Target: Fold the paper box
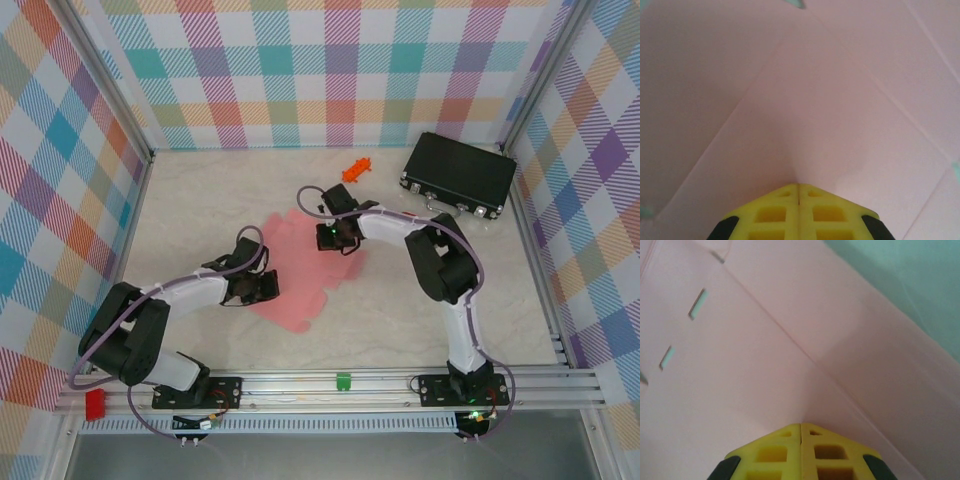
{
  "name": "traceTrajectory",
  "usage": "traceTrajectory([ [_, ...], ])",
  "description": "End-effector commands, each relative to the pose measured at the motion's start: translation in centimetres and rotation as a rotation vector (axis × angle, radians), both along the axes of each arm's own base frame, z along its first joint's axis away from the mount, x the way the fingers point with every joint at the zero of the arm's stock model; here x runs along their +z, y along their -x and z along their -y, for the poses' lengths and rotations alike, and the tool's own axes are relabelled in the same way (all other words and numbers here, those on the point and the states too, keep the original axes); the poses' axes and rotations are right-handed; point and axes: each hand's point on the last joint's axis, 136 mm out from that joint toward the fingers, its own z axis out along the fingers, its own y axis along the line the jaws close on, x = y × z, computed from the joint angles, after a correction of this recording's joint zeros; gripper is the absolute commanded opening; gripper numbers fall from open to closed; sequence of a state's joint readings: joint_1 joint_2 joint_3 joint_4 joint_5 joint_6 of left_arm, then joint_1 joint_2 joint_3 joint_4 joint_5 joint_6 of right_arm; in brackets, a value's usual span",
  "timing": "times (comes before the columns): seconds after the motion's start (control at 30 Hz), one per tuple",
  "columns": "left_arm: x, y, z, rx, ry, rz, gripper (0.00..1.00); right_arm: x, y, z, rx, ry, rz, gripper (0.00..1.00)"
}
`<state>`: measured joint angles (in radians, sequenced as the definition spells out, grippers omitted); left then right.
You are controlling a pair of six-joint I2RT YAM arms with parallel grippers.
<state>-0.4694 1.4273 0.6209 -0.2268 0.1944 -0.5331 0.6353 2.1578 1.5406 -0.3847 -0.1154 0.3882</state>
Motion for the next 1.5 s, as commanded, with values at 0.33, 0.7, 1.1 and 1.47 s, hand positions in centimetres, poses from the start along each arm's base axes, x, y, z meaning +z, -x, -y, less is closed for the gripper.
traceTrajectory([
  [0.33, 5.5, -4.2, -0.3, 0.04, -0.037, 0.156, 0.11, 4.9, 2.5, -0.1, 0.023, -0.073, -0.025, 0.07],
  [0.7, 2.3, -8.6, -1.0, -0.004, -0.178, 0.139, 0.0, 0.7, 5.9, 2.1, -0.067, -0.074, -0.13, 0.01],
  [1.1, -1.2, -4.6, 0.9, 0.031, -0.038, 0.003, 0.0, -1.6, 3.4, 2.6, -0.06, 0.064, -0.098, 0.01],
  [1.47, 3.0, -6.2, 1.9, 0.009, -0.005, 0.074, 0.05, 2.2, 1.4, 1.6, -0.014, 0.019, -0.024, 0.04],
])
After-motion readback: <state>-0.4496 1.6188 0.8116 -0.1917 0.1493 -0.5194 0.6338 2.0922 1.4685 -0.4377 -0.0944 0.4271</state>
